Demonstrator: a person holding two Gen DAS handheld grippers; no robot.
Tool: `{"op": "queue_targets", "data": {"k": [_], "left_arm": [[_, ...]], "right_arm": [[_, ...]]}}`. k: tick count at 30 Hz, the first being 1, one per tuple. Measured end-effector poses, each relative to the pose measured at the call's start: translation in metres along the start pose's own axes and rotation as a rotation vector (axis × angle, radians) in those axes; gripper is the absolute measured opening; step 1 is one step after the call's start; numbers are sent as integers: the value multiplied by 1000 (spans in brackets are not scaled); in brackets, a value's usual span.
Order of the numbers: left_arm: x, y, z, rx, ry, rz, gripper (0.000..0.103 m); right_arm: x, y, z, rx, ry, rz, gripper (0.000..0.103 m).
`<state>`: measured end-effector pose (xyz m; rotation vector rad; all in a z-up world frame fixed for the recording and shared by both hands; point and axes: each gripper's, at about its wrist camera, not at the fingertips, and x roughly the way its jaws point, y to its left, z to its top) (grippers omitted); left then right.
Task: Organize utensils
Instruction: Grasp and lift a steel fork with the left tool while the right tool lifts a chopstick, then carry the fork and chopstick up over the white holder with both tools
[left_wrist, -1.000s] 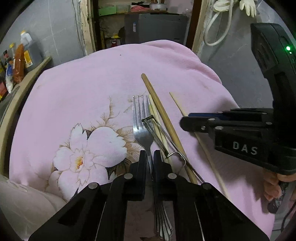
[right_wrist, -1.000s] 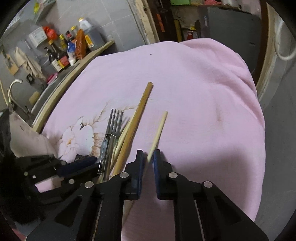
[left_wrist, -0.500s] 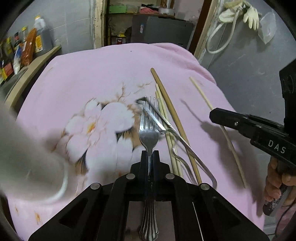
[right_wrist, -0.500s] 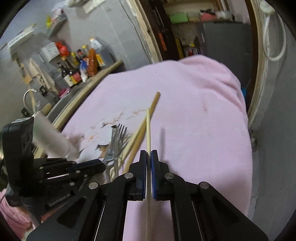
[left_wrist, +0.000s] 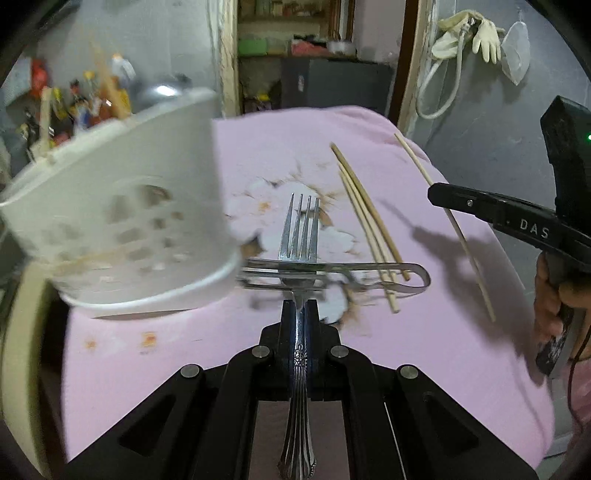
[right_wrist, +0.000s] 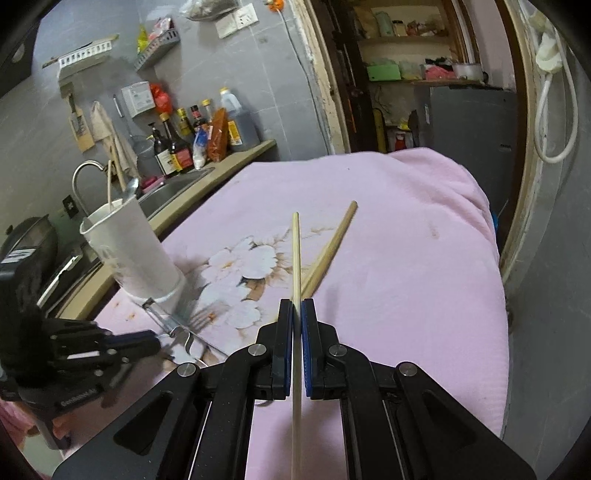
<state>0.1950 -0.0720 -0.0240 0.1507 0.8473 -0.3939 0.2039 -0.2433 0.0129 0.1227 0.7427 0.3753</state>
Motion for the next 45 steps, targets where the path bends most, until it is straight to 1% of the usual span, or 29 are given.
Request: {"op": "queue_targets", "data": {"k": [3,7,11,15,21,25,28,31,36,41,45], "left_arm": [[-19,3,-5,-3,-84,28,2],[-44,4,-9,-12,-229,45,2],[-59,7,-19,-41,-353,49,2],[-76,13,-22,-92,-471,47,2],[-96,23,-19,-109,-571,69,2],[-112,33,-13,-121,-653,91,2],[-122,41,-4,-133,-698,100,2],[-131,53,7,-144,-745,114,2],[-145,75,23,-162,-812,132,2],[-155,102,38,-187,-877,162,2],[-156,127,47,-219,-916,192,2]], "right_arm": [[-6,9,1,-16,-33,6,3],[-21,25,0,-54,-119,-4,3],[-44,45,-6,-97,-262,-29,3],[-58,64,-10,-141,-376,-58,3],[-74,87,-4,-194,-520,-75,3],[-84,109,-2,-241,-664,-116,3],[-87,125,2,-277,-742,-133,3],[-86,133,11,-280,-780,-110,3],[-74,144,39,-242,-821,-24,3],[-61,157,62,-225,-873,7,3],[-48,163,75,-196,-894,51,3]]}}
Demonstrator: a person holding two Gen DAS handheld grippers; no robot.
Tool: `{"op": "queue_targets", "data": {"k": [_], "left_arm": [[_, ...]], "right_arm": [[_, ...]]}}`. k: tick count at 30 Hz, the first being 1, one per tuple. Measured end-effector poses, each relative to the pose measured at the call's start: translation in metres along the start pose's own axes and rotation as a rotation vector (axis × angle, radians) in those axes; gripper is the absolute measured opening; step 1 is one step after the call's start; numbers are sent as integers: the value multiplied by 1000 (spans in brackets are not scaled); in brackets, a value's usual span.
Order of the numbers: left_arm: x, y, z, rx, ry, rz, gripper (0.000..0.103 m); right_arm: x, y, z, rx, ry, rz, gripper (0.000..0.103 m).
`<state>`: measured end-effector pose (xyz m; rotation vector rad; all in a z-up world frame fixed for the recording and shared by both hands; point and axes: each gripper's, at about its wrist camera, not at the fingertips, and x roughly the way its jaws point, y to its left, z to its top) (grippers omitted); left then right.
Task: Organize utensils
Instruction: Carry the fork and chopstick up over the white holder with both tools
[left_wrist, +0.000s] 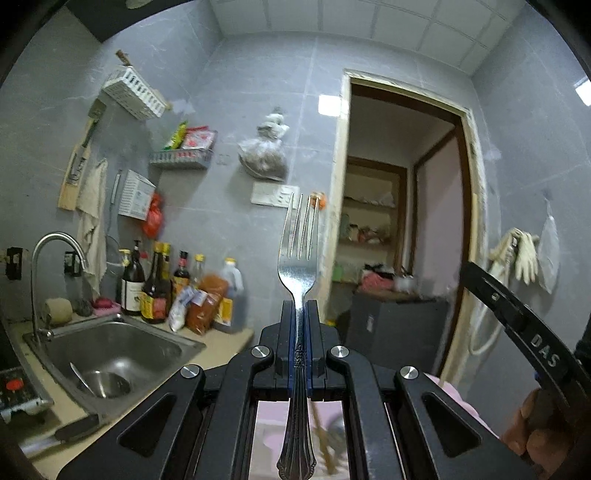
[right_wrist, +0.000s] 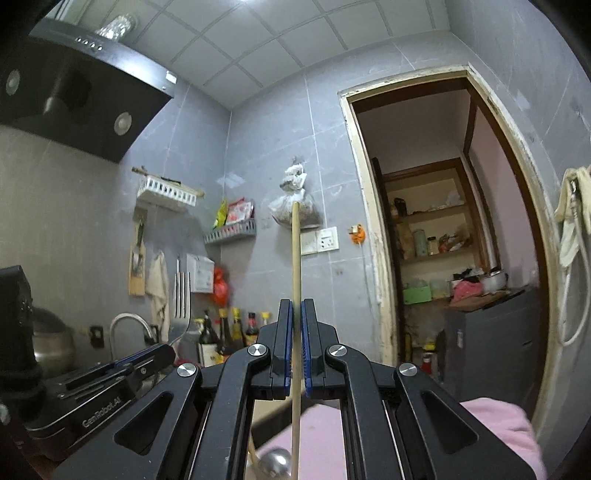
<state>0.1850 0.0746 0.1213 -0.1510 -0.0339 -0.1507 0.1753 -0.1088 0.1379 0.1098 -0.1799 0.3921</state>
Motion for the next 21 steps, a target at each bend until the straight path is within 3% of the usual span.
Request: {"op": "queue_targets", "data": {"k": [11,21], "left_arm": [[40,73,-15,-207,46,53,2],[52,79,-37,-262,72,82,2]], "right_arm": [[37,8,-23,38,48,56,3],[48,3,-55,66,137,58,3]]}}
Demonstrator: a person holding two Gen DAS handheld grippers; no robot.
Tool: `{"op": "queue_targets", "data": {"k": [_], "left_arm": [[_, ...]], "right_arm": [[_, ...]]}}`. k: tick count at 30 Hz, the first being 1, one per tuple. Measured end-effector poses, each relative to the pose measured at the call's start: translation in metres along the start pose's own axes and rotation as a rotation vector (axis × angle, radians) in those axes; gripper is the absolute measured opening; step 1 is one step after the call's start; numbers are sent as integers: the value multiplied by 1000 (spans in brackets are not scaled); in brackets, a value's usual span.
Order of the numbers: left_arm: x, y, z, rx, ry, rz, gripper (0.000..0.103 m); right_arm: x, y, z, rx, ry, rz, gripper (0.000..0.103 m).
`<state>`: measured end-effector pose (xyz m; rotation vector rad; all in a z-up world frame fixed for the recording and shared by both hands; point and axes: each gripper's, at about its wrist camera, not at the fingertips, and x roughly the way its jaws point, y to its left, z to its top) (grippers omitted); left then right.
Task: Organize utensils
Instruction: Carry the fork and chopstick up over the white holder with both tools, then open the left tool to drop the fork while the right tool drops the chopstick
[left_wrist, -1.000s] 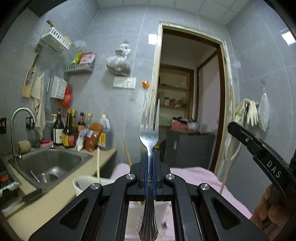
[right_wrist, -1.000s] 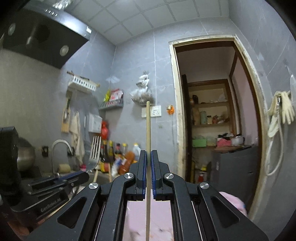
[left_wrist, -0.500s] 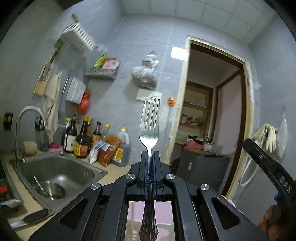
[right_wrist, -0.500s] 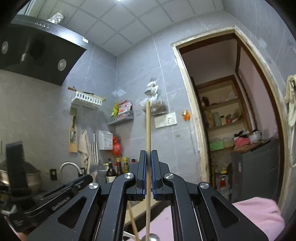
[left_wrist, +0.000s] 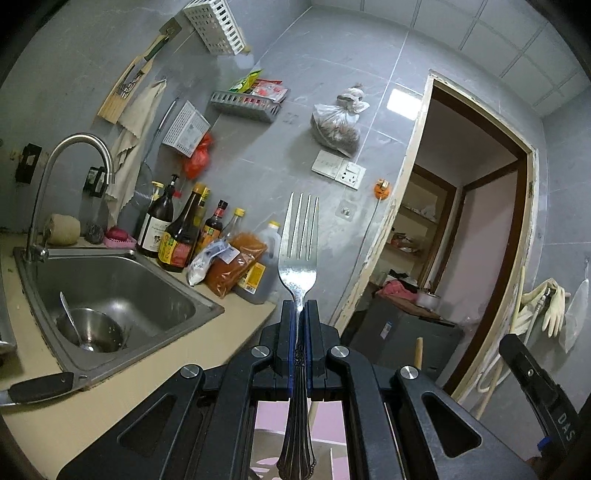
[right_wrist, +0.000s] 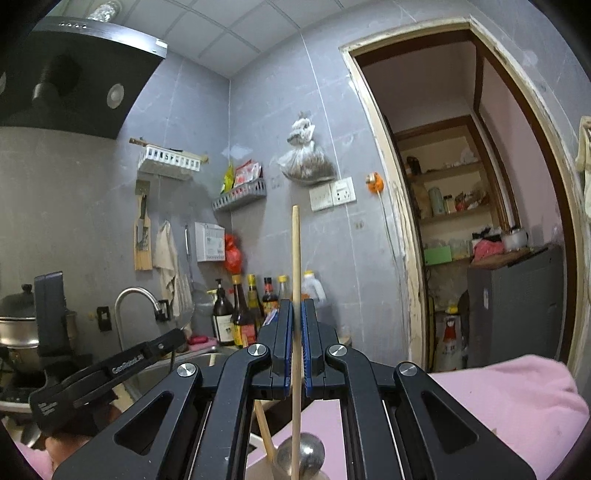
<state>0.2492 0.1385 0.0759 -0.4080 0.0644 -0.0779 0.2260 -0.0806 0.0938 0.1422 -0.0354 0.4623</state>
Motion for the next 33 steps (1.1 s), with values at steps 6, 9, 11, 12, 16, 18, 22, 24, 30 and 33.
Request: {"op": "queue_targets", "data": {"k": [6,9,11,12,16,18,22,24,30,33], "left_arm": [[-7,-9,-18,45,-37,36,2],[-13,-17,-28,90,-54,38,2],[-15,-22,-33,119,-52,34,2],[-15,-24,-36,126,-44,34,2],[-17,-26,-43,120,0,45,2],[-18,-29,-46,132,18,45,2],[-17,-31,-48,147,52,47,2],[-19,-30,-49,148,66,40,2],[-27,-31,-50,162,92,20,2],[-33,-34,-50,172,101,4,4]], "right_arm": [[1,-2,-13,15,27,10,3],[4,-1,-19,10,47,8,3],[5,-1,-21,8,62,7,3],[6,-1,-22,8,70,7,3],[3,-3,-26,11,121,20,3],[-1,-4,-28,-3,147,18,4],[-5,-6,-31,-27,185,17,4],[-6,-9,-32,-24,200,21,4],[-12,-12,-36,-16,225,23,5],[-15,-13,-36,-15,227,24,7]]}}
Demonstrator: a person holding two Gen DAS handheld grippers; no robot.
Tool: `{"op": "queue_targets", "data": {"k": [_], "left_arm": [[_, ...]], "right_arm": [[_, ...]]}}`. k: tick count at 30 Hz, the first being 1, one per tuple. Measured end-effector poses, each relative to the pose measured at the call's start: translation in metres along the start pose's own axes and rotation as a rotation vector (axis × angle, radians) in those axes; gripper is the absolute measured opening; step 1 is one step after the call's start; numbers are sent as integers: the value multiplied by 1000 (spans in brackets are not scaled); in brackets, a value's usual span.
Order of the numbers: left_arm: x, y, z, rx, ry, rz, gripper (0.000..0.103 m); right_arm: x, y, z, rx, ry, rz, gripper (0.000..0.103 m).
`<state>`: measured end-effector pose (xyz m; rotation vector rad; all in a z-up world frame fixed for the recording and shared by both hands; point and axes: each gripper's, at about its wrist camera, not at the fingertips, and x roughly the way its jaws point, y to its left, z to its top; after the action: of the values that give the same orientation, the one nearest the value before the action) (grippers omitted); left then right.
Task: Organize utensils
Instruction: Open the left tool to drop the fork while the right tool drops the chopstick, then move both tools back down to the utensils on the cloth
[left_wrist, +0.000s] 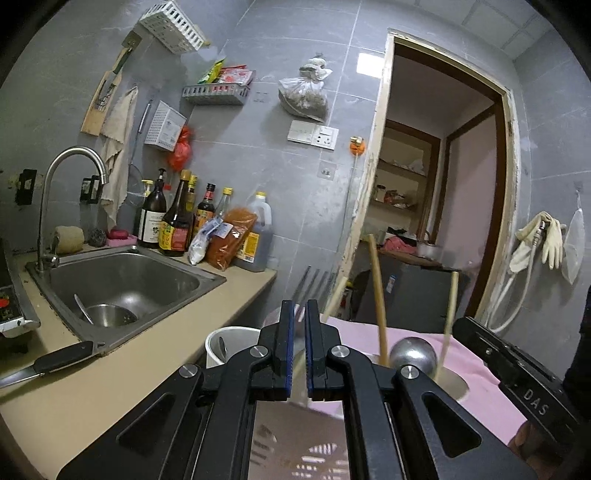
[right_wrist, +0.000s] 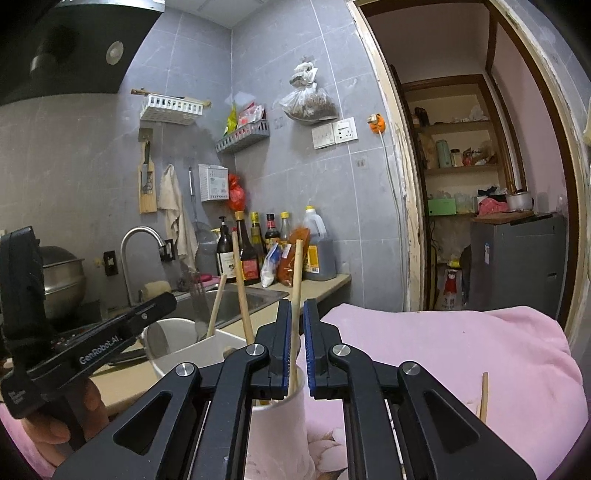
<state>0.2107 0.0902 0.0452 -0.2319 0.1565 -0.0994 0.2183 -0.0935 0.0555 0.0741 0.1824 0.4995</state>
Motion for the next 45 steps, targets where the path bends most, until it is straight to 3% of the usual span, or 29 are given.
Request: {"op": "queue_targets", "data": {"k": [5,7,11,13,20,22,25,31,40,45], "left_arm": [[-11,-11,7,21,8,-29,4],[-15,-18,10,38,9,-36,5],[-24,-36,15,75,7,-72,12],[-28,-45,15,92,6,-95,23],[-41,-85,11,145,10,-196,44],[-43,-97,7,160,19,-235,55],[-47,-113,1,177,20,-281,66],[-51,-141,-17,227,55,-342,78],[-51,-158,-47,284,149,-333,84],[-44,-147,-60,227,307,-294,84]], "right_arm": [[-13,-5,3,4,-19,-19,15],[-23,-8,6,2,-38,-36,24],[-46,-19,15,-10,-69,-72,25],[-61,-24,18,-26,-87,-98,30],[-112,-47,27,-48,-162,-206,55],[-127,-54,28,-49,-180,-244,73],[-146,-65,25,-58,-197,-298,81],[-168,-85,15,-52,-188,-364,101],[-183,-101,-7,-35,-142,-385,103],[-178,-103,-16,-32,-71,-359,103]]}}
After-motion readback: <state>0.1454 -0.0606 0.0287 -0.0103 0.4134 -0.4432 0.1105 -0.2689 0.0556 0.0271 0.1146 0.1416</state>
